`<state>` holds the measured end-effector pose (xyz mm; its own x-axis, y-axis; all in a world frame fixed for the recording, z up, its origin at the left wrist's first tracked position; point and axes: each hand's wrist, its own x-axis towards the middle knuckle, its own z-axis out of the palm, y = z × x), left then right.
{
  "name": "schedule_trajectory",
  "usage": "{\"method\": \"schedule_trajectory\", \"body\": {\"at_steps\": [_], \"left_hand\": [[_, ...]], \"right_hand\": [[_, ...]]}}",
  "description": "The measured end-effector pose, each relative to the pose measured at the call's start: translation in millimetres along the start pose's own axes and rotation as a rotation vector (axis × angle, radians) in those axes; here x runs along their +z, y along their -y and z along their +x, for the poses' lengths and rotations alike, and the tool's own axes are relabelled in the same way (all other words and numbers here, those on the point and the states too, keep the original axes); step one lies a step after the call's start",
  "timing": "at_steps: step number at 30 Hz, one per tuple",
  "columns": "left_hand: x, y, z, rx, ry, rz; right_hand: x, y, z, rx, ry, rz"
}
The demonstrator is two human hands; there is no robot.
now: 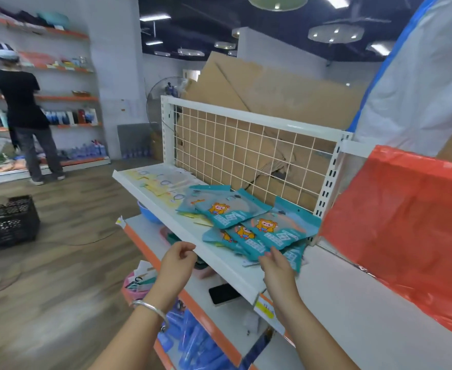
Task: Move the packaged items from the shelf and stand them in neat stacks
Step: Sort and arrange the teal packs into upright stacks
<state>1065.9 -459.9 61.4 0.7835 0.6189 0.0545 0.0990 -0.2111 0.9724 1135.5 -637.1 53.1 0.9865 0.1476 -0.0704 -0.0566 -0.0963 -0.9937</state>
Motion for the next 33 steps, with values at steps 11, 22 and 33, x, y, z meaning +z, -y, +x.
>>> {"method": "schedule_trajectory", "body": {"at_steps": [11, 22, 33], "left_hand": [[28, 23, 128, -0.057, 0.092, -0.002], [92, 6, 248, 0.003, 0.293, 0.133], [118, 13, 341, 0.105, 0.549, 0.663]], "right_hand": [[33, -8, 113, 0.109, -0.095, -0.014], [0, -12, 185, 0.248, -0.309, 0.019], [-41, -29, 174, 0.389, -0.599, -0.030]]}}
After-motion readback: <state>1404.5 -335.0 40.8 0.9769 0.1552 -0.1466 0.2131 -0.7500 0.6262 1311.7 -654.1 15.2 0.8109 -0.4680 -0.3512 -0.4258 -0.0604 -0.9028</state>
